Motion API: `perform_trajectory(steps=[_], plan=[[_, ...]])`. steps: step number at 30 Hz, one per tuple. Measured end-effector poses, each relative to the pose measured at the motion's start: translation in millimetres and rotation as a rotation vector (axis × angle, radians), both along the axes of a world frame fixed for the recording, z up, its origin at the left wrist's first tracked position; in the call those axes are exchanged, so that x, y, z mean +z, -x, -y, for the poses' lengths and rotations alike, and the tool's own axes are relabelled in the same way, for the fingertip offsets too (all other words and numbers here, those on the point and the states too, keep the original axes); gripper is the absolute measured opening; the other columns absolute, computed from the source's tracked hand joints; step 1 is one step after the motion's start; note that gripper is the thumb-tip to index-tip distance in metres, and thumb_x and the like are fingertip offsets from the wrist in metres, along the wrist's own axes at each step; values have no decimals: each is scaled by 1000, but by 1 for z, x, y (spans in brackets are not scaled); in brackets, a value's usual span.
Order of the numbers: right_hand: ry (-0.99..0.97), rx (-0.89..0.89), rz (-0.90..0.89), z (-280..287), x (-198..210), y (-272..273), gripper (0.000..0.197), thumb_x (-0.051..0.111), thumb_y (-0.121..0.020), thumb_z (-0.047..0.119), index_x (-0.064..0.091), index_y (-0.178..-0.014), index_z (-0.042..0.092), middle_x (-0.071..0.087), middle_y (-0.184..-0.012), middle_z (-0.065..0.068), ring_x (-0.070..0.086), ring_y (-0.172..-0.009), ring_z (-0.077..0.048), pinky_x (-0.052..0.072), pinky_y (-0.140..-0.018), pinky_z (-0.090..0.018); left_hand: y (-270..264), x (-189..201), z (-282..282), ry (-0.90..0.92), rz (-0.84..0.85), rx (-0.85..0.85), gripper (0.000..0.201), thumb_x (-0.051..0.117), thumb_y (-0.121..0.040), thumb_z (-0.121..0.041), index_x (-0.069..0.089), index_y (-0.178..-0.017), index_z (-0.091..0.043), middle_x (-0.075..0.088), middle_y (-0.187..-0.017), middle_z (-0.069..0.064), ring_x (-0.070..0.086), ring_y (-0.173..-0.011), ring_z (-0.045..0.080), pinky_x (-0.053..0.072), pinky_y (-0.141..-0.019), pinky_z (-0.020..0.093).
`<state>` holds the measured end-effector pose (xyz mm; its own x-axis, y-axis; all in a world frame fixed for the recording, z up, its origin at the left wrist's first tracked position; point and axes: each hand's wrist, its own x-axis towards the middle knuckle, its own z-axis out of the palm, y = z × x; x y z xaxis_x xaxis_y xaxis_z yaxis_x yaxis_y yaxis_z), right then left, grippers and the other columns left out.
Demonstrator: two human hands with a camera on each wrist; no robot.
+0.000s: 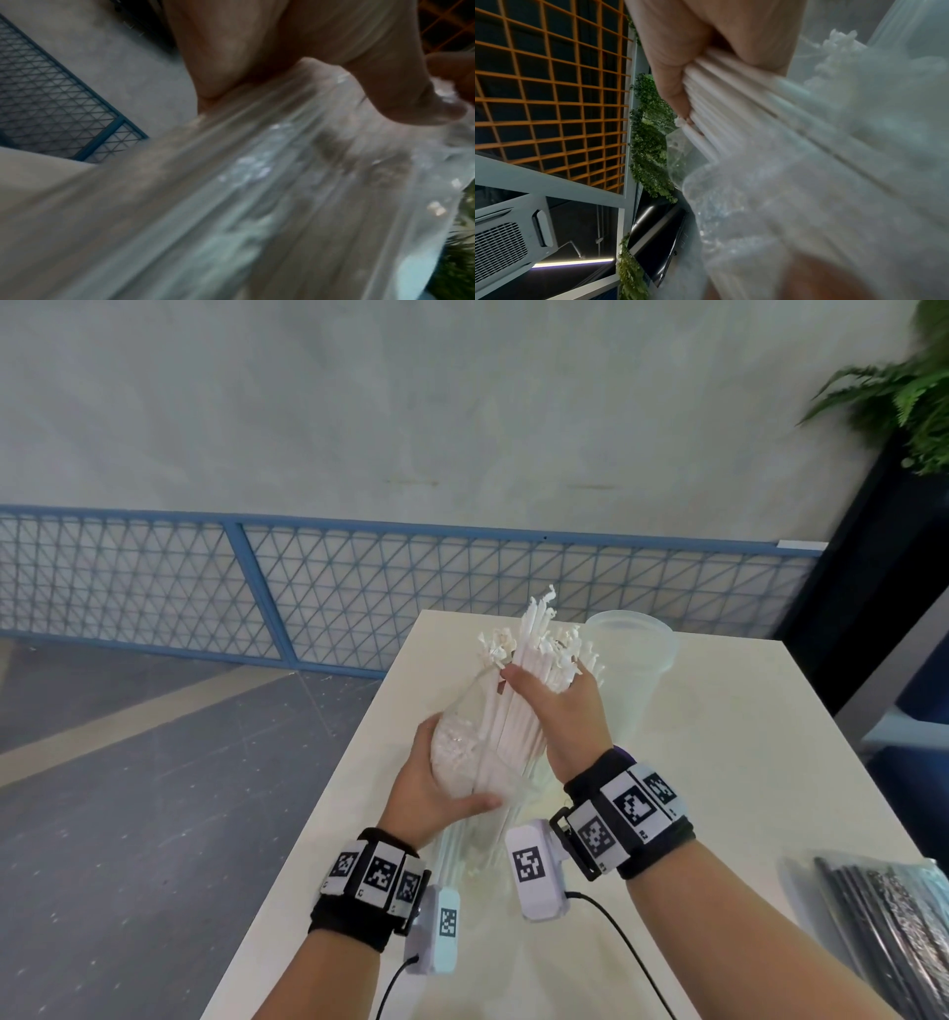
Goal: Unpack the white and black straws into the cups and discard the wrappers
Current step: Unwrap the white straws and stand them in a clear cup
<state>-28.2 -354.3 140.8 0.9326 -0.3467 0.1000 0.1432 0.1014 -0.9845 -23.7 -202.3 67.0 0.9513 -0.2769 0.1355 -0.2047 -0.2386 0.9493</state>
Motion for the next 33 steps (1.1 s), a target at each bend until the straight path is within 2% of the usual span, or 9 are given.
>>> perform_trajectory(steps=[3, 5, 8, 11, 13, 15, 19, 26, 33], plan=[[20, 25, 4, -2, 3, 3, 32, 73, -77, 20, 64, -104, 6, 71, -100, -11, 67, -97, -25, 50, -95, -48, 0, 19, 9, 22, 111, -37, 102, 91, -48, -15, 32, -128, -36, 47, -121, -23, 44, -113, -15, 36, -92, 3], [10, 30, 8, -5, 7, 5, 25, 73, -77, 17, 65, -99, 7, 71, -94, -9, 67, -94, -27, 51, -92, -49, 0, 25, 14, -53, 133, -73, 84, 91, -50, -24, 41, -117, -38, 56, -115, -17, 53, -107, -5, 43, -90, 12], [-27, 18, 10, -3, 18, 1, 19, 73, -77, 14, 64, -92, 5, 68, -80, -7, 67, -84, -28, 54, -85, -48, 0, 25, 18, -193, 147, -82, 57, 88, -56, -32, 49, -98, -32, 62, -96, -14, 59, -87, 0, 44, -74, 12], [-98, 13, 36, 2, 24, -2, 28, 70, -80, 11, 62, -101, -5, 67, -74, -6, 67, -75, -24, 56, -72, -39, 1, 21, 22, -191, 176, -19, 43, 86, -60, -27, 51, -85, -24, 62, -81, -10, 57, -74, 6, 42, -62, 9], [-119, 36, 54, 3, 22, 0, 28, 71, -80, 12, 62, -103, -2, 69, -76, -3, 67, -73, -19, 55, -67, -31, 1, 17, 23, -155, 173, 15, 38, 85, -61, -21, 56, -85, -16, 66, -81, -2, 60, -73, 15, 50, -63, 19], [-86, 71, 52, 2, 14, 4, 34, 74, -77, 16, 62, -106, 3, 70, -88, -4, 68, -81, -17, 55, -70, -26, 2, 16, 23, -139, 183, 30, 36, 83, -62, -17, 58, -86, -13, 67, -79, -4, 61, -70, 8, 52, -63, 22], [13, 113, -21, -3, -16, 12, 54, 81, -67, 17, 59, -115, 8, 71, -104, -7, 68, -96, -19, 57, -80, -32, 2, 17, 20, -159, 208, 48, 36, 83, -63, -17, 56, -86, -18, 62, -72, -12, 57, -63, -6, 41, -54, 6], [-140, -41, -110, -6, -28, 13, 38, 75, -75, 10, 61, -109, 0, 69, -97, -14, 67, -92, -29, 56, -80, -38, 0, 21, 16, -210, 159, 42, 51, 89, -52, -29, 49, -83, -27, 57, -83, -17, 52, -77, -6, 37, -62, 5], [-226, -87, -80, 10, -5, -3, 31, 71, -77, 5, 57, -104, 2, 63, -84, -5, 63, -79, -18, 52, -71, -30, -7, 20, 2, -97, 130, 82, 46, 89, -54, -25, 59, -88, -17, 65, -91, -7, 58, -85, -1, 38, -71, 1]])
